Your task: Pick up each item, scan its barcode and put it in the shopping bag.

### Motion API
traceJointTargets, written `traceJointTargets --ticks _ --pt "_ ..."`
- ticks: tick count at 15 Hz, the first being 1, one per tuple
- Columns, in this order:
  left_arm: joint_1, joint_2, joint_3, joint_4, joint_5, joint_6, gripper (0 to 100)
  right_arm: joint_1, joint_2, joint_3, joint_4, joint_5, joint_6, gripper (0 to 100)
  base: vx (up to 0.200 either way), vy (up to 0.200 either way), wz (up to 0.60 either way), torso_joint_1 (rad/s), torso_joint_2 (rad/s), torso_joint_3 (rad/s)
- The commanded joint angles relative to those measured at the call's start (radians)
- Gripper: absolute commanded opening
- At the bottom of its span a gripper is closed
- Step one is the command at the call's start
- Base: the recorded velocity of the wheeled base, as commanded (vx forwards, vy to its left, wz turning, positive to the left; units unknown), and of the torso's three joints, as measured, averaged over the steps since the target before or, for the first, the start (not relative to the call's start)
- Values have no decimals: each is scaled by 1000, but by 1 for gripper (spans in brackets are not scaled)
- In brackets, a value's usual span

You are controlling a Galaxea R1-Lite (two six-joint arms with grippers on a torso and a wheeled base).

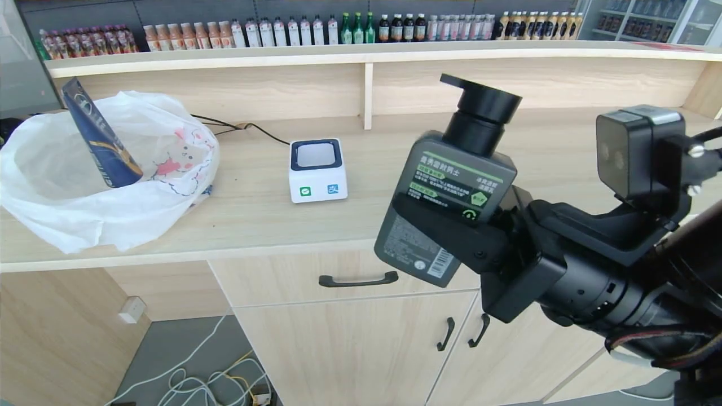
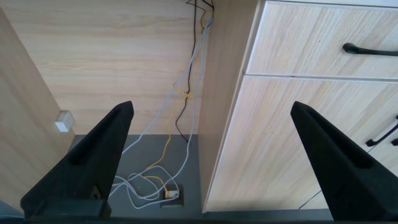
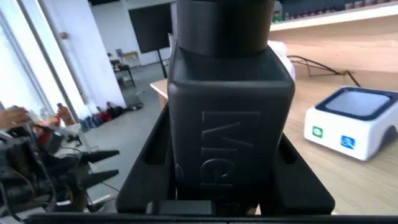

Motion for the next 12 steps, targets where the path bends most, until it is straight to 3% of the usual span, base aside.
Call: traceJointTargets --ticks 1,4,7,12 --pt "0 0 0 0 0 0 100 -31 -39 56 9 -20 -42 0 0 0 0 0 0 0" --pt "0 0 0 -1 0 0 100 -28 -116 122 63 -285 -126 0 0 0 0 0 0 0" --pt "0 0 0 0 0 0 100 -21 -230 173 71 -466 -141 0 0 0 0 0 0 0" --pt "0 0 0 0 0 0 100 -42 -251 159 69 -469 -123 0 0 0 0 0 0 0"
